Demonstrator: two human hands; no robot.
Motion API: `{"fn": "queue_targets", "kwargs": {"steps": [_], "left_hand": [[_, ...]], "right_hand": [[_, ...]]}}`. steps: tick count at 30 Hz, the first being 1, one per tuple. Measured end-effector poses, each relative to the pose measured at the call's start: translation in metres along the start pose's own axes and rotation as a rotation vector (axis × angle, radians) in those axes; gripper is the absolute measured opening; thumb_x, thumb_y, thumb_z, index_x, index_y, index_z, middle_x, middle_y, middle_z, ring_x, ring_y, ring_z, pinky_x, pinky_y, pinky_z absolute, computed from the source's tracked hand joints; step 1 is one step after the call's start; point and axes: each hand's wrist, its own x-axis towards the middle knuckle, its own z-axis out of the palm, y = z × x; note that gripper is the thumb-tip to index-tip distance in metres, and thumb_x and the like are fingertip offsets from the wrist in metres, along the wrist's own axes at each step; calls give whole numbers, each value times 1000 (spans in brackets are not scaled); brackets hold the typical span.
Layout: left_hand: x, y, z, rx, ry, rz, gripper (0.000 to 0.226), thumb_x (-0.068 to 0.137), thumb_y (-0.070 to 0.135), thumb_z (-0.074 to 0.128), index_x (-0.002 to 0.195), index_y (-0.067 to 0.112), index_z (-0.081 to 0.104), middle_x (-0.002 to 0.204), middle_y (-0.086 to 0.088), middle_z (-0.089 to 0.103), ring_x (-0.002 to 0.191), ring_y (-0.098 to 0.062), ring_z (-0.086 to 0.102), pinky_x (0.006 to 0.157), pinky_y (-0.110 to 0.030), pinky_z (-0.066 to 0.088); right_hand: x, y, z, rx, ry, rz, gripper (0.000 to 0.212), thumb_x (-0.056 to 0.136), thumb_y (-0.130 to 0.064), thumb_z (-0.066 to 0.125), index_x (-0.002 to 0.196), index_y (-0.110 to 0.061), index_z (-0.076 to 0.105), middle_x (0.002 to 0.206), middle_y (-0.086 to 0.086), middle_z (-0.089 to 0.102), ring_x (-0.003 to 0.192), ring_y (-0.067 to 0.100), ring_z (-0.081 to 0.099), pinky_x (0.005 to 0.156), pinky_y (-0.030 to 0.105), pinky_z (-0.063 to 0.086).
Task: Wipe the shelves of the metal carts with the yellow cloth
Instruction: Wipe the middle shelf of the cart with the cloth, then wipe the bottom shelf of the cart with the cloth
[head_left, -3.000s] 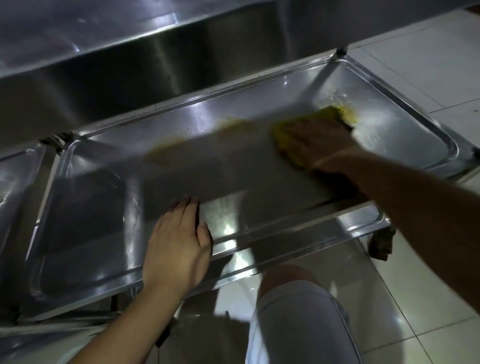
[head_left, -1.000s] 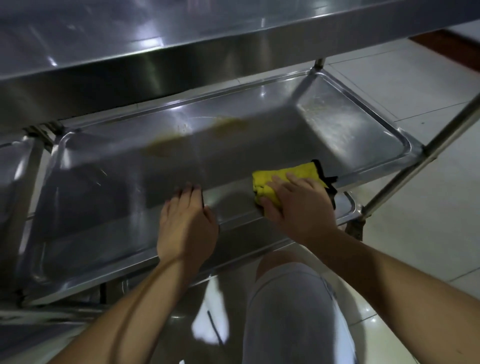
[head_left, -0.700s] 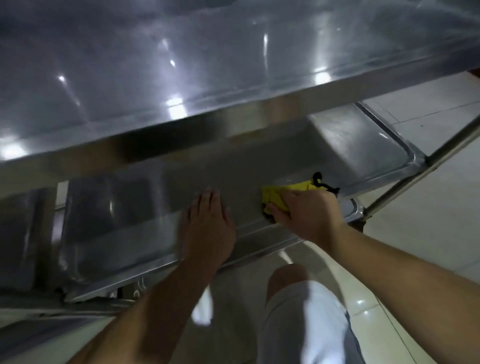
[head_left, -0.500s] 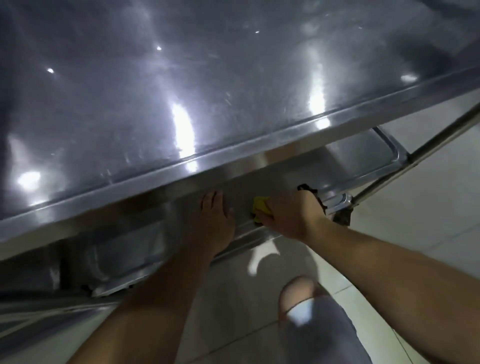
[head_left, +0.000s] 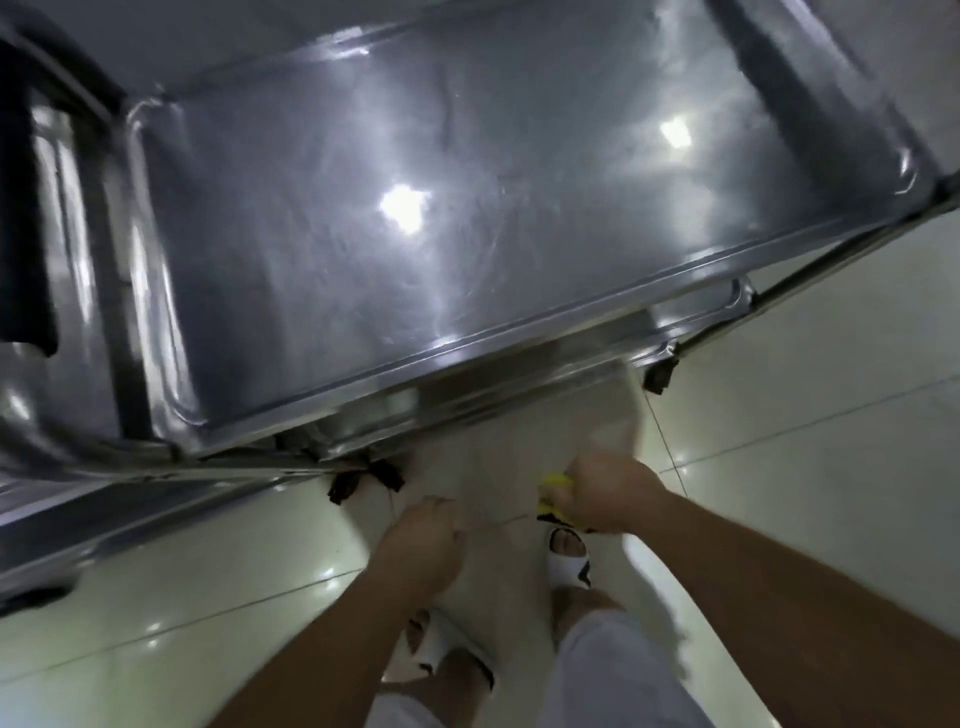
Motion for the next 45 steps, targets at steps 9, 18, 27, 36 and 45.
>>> {"fn": "queue_targets", "kwargs": {"steps": [9, 18, 27, 36, 45], "left_hand": [[-163, 55, -49, -58, 103, 13, 51, 105, 46, 42, 152, 27, 45, 157, 2, 46, 141, -21, 46, 115, -36, 39], [-216, 110, -85, 77, 237, 160, 38, 103, 40, 39, 130, 22, 58, 133, -4, 57, 122, -27, 58, 99, -41, 49], [-211, 219, -103, 222, 345, 346, 32, 101, 43, 43, 122, 24, 57, 123, -1, 59, 112, -28, 61, 94, -43, 52], [-176, 407, -107, 394, 295, 527, 40, 100, 39, 40, 133, 23, 56, 132, -3, 57, 118, -28, 60, 95, -40, 51], [-141, 635, -99, 451, 386, 601, 44, 104, 41, 44, 143, 24, 52, 136, -1, 58, 118, -24, 61, 97, -42, 53]], "right_hand": [[-175, 24, -60, 48, 118, 118, 59, 99, -67, 40, 83, -17, 66, 77, 2, 63, 80, 26, 65, 68, 33, 47], [-285, 18, -82, 56, 270, 247, 60, 100, -67, 35, 68, -18, 48, 70, 3, 52, 78, 32, 56, 65, 33, 42], [-351, 98, -73, 369, 451, 465, 71, 96, -75, 33, 75, -13, 60, 69, 3, 59, 75, 28, 63, 68, 35, 51], [-401, 265, -69, 622, 504, 641, 61, 101, -63, 33, 91, -12, 66, 83, 4, 59, 78, 19, 56, 68, 35, 43], [-452, 460, -130, 853, 711, 701, 61, 99, -64, 38, 73, -15, 61, 73, 6, 63, 70, 23, 61, 64, 36, 47]]}}
